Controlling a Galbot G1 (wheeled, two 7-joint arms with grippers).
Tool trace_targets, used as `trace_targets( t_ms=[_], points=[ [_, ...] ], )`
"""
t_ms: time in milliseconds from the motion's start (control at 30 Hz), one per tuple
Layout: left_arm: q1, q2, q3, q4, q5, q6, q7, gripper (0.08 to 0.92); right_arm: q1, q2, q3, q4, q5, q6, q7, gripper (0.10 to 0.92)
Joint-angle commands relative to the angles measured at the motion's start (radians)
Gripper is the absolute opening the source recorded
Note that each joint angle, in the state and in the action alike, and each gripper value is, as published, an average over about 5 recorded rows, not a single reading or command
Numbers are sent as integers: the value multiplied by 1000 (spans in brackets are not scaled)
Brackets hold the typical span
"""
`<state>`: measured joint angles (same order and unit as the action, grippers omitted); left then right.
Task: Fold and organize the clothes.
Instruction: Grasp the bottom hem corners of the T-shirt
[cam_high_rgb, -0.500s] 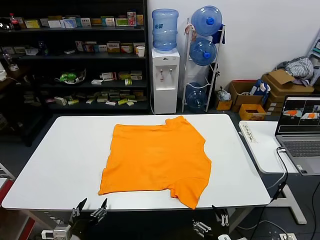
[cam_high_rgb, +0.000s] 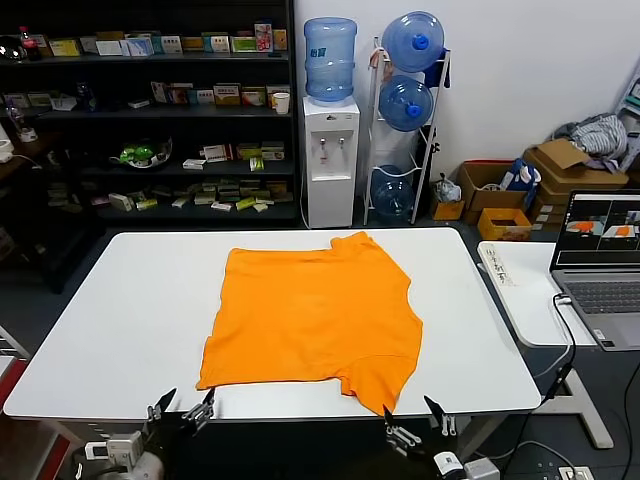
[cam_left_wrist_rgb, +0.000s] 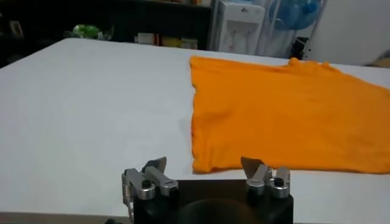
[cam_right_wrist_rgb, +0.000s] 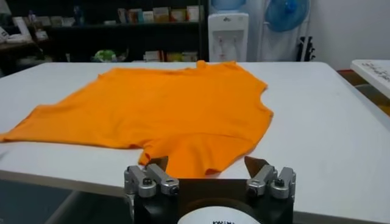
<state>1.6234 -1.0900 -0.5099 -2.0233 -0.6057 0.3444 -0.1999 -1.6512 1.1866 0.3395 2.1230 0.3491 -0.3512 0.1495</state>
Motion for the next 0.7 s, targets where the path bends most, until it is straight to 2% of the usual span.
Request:
trace_targets(
  t_ms=[33,700],
  points=[
    [-125,33,12,71,-83,88,2,823,157,-9,-68,-61,86,-97,80,823],
    [-131,40,14,90,-75,94,17,823,214,25,-135,-135,110,-148,101,821]
  ],
)
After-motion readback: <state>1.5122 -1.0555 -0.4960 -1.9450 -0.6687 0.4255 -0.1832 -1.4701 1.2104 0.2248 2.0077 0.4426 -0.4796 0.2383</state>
